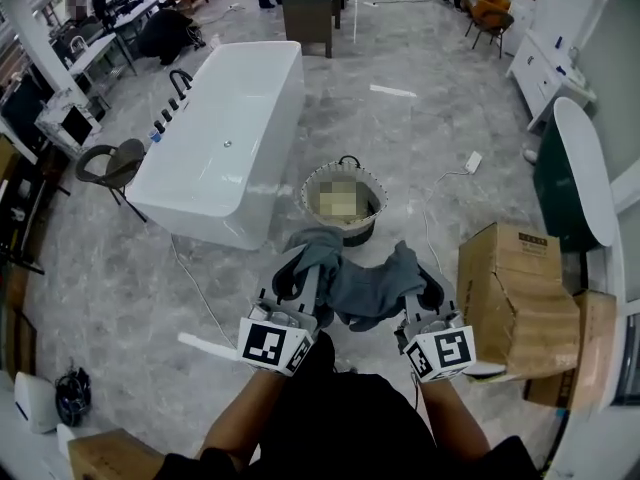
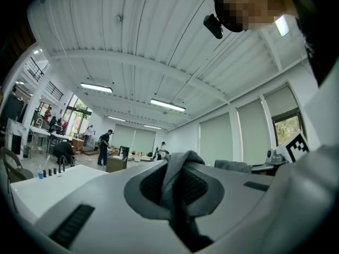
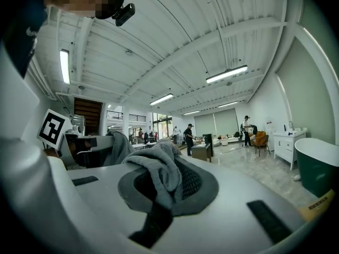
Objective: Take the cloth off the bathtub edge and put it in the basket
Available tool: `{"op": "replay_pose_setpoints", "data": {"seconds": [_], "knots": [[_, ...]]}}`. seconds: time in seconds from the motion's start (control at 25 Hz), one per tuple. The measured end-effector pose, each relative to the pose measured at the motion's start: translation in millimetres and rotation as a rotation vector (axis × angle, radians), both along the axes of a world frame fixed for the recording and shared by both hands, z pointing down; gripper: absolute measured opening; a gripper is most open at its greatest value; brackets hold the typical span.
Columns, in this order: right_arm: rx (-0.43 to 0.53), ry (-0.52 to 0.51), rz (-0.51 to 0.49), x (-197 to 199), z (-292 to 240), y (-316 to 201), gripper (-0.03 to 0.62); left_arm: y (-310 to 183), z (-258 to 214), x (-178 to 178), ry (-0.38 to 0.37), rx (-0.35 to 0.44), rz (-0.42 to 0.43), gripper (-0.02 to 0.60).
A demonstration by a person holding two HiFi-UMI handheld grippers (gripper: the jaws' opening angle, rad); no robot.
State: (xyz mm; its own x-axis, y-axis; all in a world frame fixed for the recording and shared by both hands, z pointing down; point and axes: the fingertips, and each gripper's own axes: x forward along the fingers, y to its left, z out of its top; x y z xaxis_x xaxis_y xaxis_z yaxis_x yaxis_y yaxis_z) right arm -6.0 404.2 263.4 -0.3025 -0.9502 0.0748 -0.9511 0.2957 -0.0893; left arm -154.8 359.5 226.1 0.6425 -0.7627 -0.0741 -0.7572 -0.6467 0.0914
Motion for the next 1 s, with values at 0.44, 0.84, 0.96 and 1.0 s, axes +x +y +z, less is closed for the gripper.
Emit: {"op": "replay_pose_setpoints", "data": {"seconds": [0.44,0.84,0.96,1.0], "knots": [[0.001,0.027,0.080,-16.0,-5.9,-126.4,0.038,-121.8,12.6,-16.1,0.034,-0.058,0.086,0.031],[0.042,0.068,0.085,-52.9,-23.6,-234.3,0.038,-239.6,-11.1,-36.4,0.087,-0.017,0.142,0.031],[0.048,0.053,0.067,-59.6,-32.8,-257.9,0.038,-264.6,-16.6,-35.2,0.099,-0.021,0.143,0.031],[0.043,0.039,0.067,-59.4,-34.7,-264.3,0.038,-271.3,-18.5,-34.0,0.101,-0.022,0.143,0.031]]}}
